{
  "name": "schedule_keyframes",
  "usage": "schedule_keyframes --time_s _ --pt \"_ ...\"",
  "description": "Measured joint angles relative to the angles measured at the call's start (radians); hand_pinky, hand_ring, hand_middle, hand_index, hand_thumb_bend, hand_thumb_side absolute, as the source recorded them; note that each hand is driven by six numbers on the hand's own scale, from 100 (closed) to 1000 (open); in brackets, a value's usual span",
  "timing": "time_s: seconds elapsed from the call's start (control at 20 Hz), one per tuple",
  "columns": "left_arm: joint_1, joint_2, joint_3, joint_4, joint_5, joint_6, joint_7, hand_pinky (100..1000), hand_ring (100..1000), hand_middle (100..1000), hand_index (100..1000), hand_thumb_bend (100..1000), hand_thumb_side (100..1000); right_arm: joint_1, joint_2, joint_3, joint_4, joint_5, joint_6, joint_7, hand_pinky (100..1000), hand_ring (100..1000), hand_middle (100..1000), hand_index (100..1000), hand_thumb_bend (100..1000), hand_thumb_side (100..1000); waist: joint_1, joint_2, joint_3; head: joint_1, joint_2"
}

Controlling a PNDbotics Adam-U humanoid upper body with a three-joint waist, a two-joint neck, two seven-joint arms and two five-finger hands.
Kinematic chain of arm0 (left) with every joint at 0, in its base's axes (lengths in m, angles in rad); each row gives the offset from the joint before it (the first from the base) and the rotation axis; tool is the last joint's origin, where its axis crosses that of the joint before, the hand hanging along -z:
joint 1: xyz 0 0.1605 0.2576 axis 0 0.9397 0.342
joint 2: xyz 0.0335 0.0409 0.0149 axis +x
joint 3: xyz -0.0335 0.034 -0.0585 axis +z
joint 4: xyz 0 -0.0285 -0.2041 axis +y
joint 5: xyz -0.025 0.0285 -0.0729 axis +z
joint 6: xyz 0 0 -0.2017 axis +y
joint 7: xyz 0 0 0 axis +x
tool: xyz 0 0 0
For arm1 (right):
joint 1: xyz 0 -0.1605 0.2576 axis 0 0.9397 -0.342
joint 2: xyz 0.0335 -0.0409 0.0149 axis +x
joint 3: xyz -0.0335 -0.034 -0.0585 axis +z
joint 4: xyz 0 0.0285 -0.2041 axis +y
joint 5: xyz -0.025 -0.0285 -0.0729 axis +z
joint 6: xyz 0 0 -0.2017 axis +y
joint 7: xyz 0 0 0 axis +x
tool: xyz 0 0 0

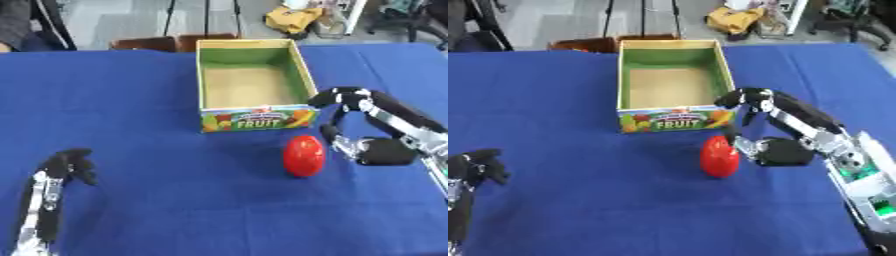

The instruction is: Pick up objects on the table and place them in the box.

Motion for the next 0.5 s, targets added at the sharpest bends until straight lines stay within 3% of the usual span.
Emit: schedule_keyframes --time_s 0.5 --pt "0.000 0.000 0.000 0.005 0.002 0.000 -0.001 560 383 464 684 624 982 -0.050 -0.013 0.043 0.090 0.009 -0.010 0.036 585 833 823 887 260 768 0.003 -0.001 0.005 -0.006 0.000"
